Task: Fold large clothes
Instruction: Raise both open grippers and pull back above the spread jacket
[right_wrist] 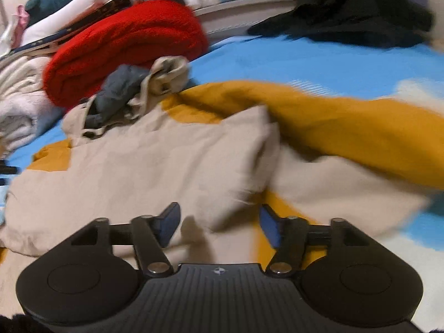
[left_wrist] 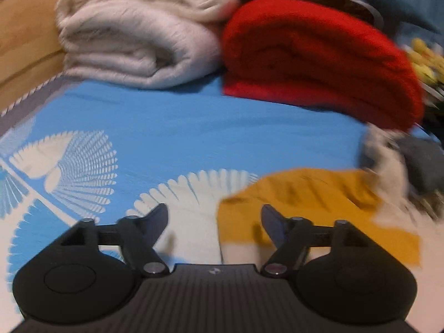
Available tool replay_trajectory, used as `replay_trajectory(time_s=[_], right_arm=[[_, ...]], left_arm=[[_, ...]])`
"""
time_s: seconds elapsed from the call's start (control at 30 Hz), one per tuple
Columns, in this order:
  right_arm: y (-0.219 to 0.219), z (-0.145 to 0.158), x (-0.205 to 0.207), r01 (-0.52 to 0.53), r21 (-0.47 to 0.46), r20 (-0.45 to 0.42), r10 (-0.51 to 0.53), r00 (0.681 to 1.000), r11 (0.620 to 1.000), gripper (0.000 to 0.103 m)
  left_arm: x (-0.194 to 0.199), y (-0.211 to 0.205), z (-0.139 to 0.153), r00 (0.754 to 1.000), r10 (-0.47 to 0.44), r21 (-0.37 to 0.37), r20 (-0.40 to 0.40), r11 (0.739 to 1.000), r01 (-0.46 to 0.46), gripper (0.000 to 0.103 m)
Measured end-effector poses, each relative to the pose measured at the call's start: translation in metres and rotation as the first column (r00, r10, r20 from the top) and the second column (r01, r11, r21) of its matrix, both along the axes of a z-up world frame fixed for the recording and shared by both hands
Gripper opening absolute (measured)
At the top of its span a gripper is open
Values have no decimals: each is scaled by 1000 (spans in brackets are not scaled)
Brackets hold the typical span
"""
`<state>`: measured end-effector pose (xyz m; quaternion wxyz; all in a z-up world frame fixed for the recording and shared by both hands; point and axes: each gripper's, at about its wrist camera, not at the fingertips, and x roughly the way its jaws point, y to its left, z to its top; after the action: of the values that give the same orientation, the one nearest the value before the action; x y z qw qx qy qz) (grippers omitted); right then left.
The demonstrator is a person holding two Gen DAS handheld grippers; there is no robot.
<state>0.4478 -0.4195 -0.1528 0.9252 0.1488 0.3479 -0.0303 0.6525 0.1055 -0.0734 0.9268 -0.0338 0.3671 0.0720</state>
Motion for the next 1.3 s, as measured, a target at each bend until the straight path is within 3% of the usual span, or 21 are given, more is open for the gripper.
replay_trajectory(time_s=[0.1, 0.2, 0.27, 0.33, 0.37, 0.4, 0.43, 0.47, 0.5, 0.57, 0.7, 0.83, 0.93, 0.97, 1.1, 1.3], right_arm=[[-9, 31, -29, 48, -41, 99, -44, 994, 998, 64], [-3, 49, -11, -34, 20, 143, 31, 989, 999, 47], [7, 41, 15, -58, 54, 118, 51, 992, 997, 32], [21, 13, 45, -36, -2, 14, 36, 999, 999, 30], [25, -5, 56, -23, -34, -60, 21, 998, 999, 28], [28, -19, 59, -34, -55, -66, 30, 997, 998, 27], [34, -20, 54, -54, -120, -8, 53, 999, 991, 25], [35, -16, 49, -60, -128, -9, 60, 998, 990, 28], [27, -5, 39, -53, -52, 9, 53, 999, 997, 34], [7, 16, 14, -35, 87, 51, 31, 998, 996, 64], [-28, 56, -59, 48, 194, 53, -60, 997, 980, 66], [-27, 89, -130, 100, 165, 67, -113, 991, 981, 69], [-17, 111, -179, 109, 150, 138, -130, 982, 983, 74], [-14, 115, -194, 105, 147, 169, -129, 977, 984, 79], [-12, 121, -243, 128, 144, 284, -165, 945, 981, 80], [-14, 112, -265, 113, 124, 326, -148, 934, 986, 80]], left_arm=[[-32, -25, 16, 994, -111, 27, 12, 993, 111, 82], [-44, -49, 7, 985, -175, 21, -5, 984, 175, 90], [-38, -61, -17, 983, -165, 78, -83, 982, 171, 91], [-29, -64, -49, 977, -126, 158, -171, 975, 154, 97], [-29, -61, -57, 980, -113, 164, -164, 976, 140, 103], [-33, -56, -56, 987, -82, 156, -141, 982, 104, 103], [-36, -52, -52, 987, -62, 131, -149, 988, 82, 103], [-40, -48, -45, 986, -49, 102, -161, 993, 66, 103], [-49, -46, -34, 987, -42, 74, -154, 996, 54, 103], [-80, -49, -6, 995, -44, 45, -91, 998, 48, 103], [-157, -86, 44, 996, -93, 52, -17, 994, 94, 103], [-239, -143, 75, 990, -144, 72, -10, 987, 144, 103], [-299, -179, 99, 984, -175, 19, 24, 984, 175, 103], [-318, -191, 108, 980, -196, 7, 34, 981, 196, 103], [-382, -232, 143, 960, -273, 19, 67, 962, 272, 103], [-453, -268, 190, 940, -295, 34, 174, 955, 294, 103]])
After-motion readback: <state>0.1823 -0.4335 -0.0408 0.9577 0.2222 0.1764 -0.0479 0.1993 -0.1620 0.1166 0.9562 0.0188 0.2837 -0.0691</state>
